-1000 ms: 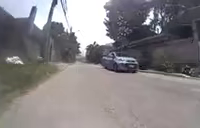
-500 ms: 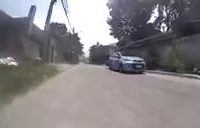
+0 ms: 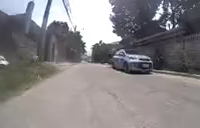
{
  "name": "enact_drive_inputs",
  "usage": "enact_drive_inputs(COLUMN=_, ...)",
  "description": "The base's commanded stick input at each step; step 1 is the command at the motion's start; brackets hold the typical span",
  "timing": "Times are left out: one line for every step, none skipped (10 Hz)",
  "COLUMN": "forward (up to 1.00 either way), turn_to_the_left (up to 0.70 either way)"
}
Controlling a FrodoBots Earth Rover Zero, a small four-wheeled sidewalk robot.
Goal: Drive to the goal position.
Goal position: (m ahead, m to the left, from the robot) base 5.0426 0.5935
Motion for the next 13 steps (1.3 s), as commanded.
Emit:
enact_drive_inputs(forward=1.0, turn_to_the_left=0.0)
enact_drive_inputs(forward=1.0, turn_to_the_left=0.0)
enact_drive_inputs(forward=1.0, turn_to_the_left=0.0)
enact_drive_inputs(forward=1.0, turn_to_the_left=0.0)
enact_drive_inputs(forward=1.0, turn_to_the_left=0.0)
enact_drive_inputs(forward=1.0, turn_to_the_left=0.0)
enact_drive_inputs(forward=1.0, turn_to_the_left=0.0)
enact_drive_inputs(forward=1.0, turn_to_the_left=0.0)
enact_drive_inputs(forward=1.0, turn_to_the_left=0.0)
enact_drive_inputs(forward=1.0, turn_to_the_left=0.0)
enact_drive_inputs(forward=1.0, turn_to_the_left=0.0)
enact_drive_inputs(forward=1.0, turn_to_the_left=0.0)
enact_drive_inputs(forward=1.0, turn_to_the_left=0.0)
